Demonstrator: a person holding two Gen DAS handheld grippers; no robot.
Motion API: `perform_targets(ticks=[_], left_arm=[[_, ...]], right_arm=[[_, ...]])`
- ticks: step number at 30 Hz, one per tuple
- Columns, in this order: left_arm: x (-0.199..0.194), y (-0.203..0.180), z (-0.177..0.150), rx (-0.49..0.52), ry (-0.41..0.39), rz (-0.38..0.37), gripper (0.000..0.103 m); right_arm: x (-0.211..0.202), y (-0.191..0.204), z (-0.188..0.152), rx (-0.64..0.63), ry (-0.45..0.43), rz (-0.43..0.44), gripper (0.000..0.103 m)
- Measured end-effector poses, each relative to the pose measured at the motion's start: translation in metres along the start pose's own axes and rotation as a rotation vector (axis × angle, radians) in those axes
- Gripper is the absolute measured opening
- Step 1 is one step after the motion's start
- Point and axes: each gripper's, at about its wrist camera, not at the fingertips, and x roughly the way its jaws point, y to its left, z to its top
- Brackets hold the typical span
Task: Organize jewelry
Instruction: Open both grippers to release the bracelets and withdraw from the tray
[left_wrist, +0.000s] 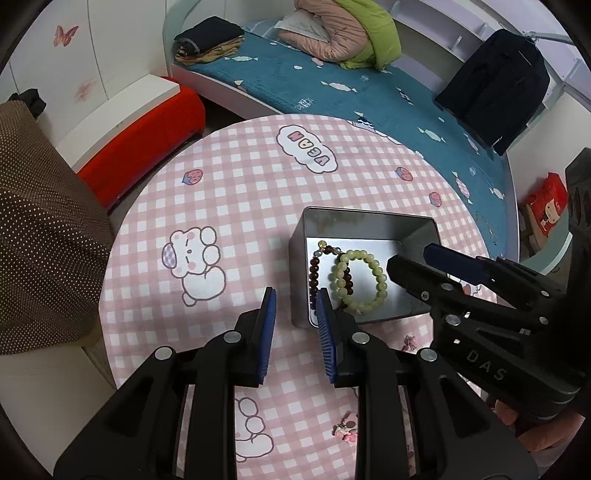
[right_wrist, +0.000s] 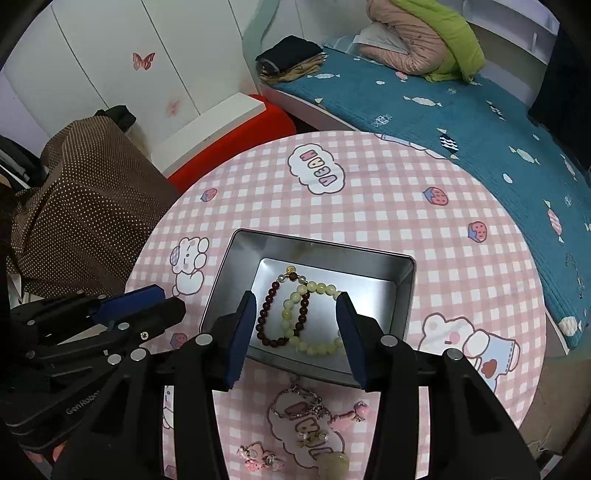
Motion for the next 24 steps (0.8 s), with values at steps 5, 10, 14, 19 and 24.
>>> perform_targets(ticks=[5,10,14,19,24], left_arm=[[-0.003,-0.006,-0.005,0.009,0.004,0.003,0.026],[-0.010,-0.013,-0.013,0.017,-0.012,0.008,0.045],[-0.014,-0.018,-0.023,0.022,-0.013,0.015,0.053],[-0.015,-0.022,-0.045,0.022,0.005,0.016,0.065],[-0.011,-0.025,-0.070,0.023,0.044,0.023,0.070]], right_arm=[[-0.013,-0.005,-0.006,0.008,-0.014,-0.006,0.043],[-0.025,-0.008,-0.016,0.013,-0.026,-0.017,0.046],[-0.034,-0.012,-0.028,0.016,-0.035,-0.030,0.058],[-0.041,-0.019,-0.049,0.022,-0.028,-0.054,0.068],[-0.042,-0.025,-0.069,0.028,-0.006,-0.068,0.080]])
